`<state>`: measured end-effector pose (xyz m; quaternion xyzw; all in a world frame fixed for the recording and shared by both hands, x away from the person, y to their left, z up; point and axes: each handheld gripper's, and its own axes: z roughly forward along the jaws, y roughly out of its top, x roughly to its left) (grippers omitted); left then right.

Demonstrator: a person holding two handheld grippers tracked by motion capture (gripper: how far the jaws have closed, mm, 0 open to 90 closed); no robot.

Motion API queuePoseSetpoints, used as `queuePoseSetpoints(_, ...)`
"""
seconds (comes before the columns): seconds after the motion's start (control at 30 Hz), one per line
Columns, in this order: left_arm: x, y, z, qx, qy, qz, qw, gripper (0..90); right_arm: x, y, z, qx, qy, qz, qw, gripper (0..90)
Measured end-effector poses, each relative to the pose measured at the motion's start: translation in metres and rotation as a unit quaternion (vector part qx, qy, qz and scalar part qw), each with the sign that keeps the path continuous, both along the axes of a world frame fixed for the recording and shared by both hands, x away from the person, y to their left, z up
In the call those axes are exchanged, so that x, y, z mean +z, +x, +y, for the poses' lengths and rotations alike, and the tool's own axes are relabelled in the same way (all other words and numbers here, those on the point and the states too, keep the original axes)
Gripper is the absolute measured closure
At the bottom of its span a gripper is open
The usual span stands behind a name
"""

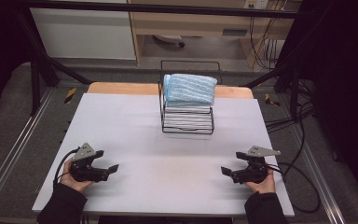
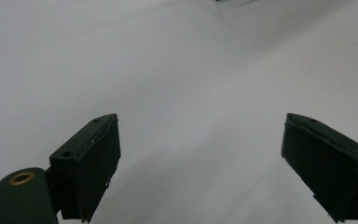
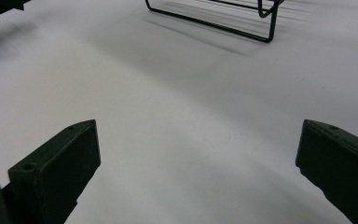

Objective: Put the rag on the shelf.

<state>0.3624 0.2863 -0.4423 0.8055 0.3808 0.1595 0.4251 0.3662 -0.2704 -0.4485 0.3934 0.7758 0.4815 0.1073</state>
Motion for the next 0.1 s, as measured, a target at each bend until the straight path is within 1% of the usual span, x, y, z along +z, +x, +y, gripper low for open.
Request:
queuePoseSetpoints(0.03, -0.0013, -0.0003, -0.0003, 0.001, -0.001, 0.003, 1.0000, 11.8, -0.0003, -0.0005, -0.0012, 0.002, -0.002, -0.002, 1.0000, 0.4)
queuePoseSetpoints(0.1, -0.0027, 0.0001, 0.0001, 0.001, 0.003, 0.002, 1.0000, 11.8, -0.0008, -0.0012, -0.0038, 0.001, -0.002, -0.002, 1.0000, 0.5)
